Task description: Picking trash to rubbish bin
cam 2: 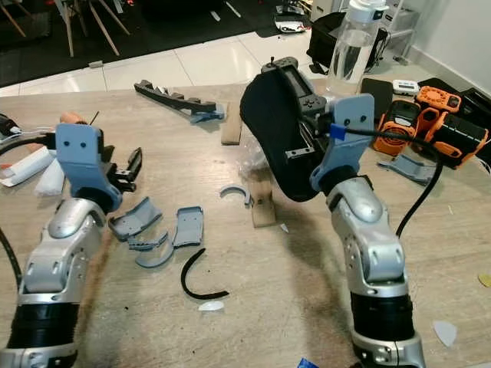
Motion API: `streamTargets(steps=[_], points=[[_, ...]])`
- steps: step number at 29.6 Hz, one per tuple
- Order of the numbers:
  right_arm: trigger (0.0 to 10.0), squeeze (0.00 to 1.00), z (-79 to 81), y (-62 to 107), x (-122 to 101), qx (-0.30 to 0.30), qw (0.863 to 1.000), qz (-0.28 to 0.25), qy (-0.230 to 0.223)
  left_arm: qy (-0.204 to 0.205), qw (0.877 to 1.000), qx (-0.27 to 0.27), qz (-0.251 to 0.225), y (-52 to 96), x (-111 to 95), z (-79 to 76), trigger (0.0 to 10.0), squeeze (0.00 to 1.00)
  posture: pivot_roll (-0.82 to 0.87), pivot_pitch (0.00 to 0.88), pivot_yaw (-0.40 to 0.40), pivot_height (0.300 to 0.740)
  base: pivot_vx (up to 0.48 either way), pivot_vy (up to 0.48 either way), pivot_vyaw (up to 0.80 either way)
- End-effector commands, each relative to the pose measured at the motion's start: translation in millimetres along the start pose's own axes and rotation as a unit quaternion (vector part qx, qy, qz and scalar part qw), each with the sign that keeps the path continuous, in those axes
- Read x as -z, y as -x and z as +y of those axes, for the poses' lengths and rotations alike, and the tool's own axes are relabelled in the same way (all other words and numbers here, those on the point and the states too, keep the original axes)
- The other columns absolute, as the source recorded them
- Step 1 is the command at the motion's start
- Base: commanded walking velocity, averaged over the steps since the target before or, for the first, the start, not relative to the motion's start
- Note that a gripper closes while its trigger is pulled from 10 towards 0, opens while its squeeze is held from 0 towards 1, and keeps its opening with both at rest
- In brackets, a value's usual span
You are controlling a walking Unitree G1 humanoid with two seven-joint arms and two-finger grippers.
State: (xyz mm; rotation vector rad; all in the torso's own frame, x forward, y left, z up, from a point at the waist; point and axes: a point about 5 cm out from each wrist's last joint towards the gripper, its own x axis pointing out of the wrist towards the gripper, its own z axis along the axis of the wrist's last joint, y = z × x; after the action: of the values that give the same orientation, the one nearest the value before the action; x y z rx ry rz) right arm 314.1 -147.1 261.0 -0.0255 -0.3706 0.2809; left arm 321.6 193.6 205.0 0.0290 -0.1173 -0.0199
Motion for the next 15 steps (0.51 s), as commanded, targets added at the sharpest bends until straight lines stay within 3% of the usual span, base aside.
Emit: streamTargets(steps=[1,6,15], points=[[10.0,0.0,1.5,1.5,1.3,0.0,1.0,-0.009,0.003,0.011,1.0,0.004,0.005,2.7,2.7,-1.8,10.0,0.0,0.0,0.18,0.044,0.74,0.0,0.0,0.0],[10.0,0.0,3.9,4.8,8.3,0.007,1.0,-0.015,0.002,0.016,1.0,0.013,0.002,2.6,-0.9,-6.2,10.0,0.0,-0.01,0.186,0.046,0.74,0.0,0.0,0.0],[10.0,0.0,4.3,6.5,13.9,0.026,0.999,-0.029,0.007,0.013,0.999,0.041,-0.007,0.5,-9.4,-17.2,10.0,0.0,0.0,0.187,0.05,0.74,-0.285,0.0,0.0]])
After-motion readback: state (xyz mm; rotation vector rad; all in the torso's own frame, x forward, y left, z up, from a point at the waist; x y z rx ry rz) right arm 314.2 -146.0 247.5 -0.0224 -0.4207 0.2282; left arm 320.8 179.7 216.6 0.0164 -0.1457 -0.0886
